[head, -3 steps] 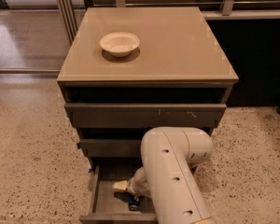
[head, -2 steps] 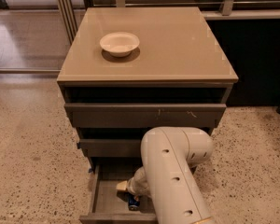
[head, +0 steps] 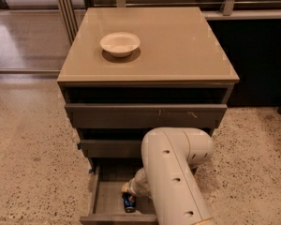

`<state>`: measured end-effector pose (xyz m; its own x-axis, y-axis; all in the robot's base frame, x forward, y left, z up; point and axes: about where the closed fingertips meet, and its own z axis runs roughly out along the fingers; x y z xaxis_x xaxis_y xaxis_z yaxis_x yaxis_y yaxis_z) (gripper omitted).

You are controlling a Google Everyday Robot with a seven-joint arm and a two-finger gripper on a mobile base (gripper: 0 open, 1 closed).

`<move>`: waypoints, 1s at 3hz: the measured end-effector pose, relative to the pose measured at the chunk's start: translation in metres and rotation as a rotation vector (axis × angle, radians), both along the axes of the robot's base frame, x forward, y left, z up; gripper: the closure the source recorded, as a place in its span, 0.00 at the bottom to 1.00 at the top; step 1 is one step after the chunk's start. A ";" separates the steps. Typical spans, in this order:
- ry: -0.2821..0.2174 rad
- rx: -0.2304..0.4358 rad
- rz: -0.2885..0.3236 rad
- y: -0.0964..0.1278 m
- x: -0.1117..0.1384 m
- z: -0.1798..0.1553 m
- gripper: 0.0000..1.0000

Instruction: Pick pepsi can from bottom drawer and place on counter

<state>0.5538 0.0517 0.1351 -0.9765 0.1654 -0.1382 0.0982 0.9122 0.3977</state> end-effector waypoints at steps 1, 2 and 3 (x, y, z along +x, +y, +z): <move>0.000 0.000 0.000 0.000 0.000 0.000 0.88; 0.000 0.000 0.000 0.000 0.000 0.000 1.00; -0.017 0.055 0.023 -0.002 -0.002 0.012 1.00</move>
Offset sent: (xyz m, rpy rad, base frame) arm 0.0000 0.0000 0.0000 0.0000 0.0000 0.0000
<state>0.5522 0.0498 0.1466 -0.9776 0.1511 -0.1466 0.0705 0.8910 0.4486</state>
